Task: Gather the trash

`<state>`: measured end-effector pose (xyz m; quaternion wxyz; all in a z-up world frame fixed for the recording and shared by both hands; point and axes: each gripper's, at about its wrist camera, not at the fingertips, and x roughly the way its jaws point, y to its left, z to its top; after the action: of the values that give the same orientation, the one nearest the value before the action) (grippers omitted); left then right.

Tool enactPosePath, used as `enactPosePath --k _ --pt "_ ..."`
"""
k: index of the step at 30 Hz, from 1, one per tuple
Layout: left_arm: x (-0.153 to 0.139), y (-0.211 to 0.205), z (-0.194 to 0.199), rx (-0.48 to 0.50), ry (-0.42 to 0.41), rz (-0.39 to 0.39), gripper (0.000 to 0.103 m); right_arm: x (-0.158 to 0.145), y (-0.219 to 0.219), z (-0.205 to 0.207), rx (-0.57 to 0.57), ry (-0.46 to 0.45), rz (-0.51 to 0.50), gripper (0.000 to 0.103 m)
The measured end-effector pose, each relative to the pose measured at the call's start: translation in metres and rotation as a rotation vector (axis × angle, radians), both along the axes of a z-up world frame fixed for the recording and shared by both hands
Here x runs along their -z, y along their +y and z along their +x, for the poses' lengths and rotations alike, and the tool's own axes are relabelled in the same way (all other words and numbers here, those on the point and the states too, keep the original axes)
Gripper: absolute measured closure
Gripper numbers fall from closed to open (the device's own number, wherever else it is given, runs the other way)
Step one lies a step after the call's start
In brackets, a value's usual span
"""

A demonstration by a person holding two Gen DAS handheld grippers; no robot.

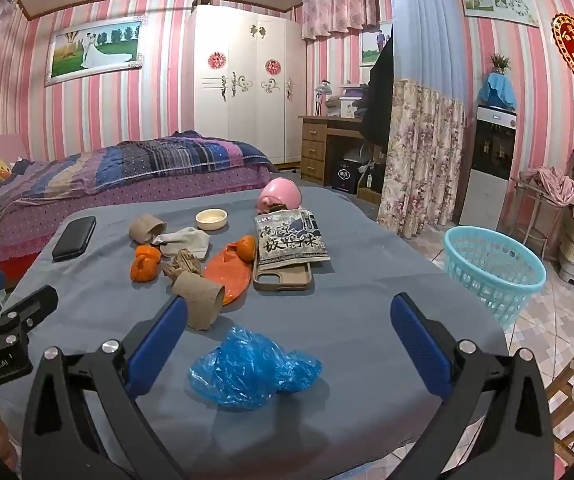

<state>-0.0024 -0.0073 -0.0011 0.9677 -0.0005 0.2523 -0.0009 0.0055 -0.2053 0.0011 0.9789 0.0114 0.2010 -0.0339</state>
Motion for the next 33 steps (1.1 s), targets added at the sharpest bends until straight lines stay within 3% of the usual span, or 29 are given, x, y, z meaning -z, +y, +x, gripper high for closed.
enactPosePath --k 33 --pt "0.0001 -0.0008 0.0020 -0.002 -0.002 -0.003 0.005 0.0032 -0.0023 0.0013 0.002 -0.001 -0.005 0.004"
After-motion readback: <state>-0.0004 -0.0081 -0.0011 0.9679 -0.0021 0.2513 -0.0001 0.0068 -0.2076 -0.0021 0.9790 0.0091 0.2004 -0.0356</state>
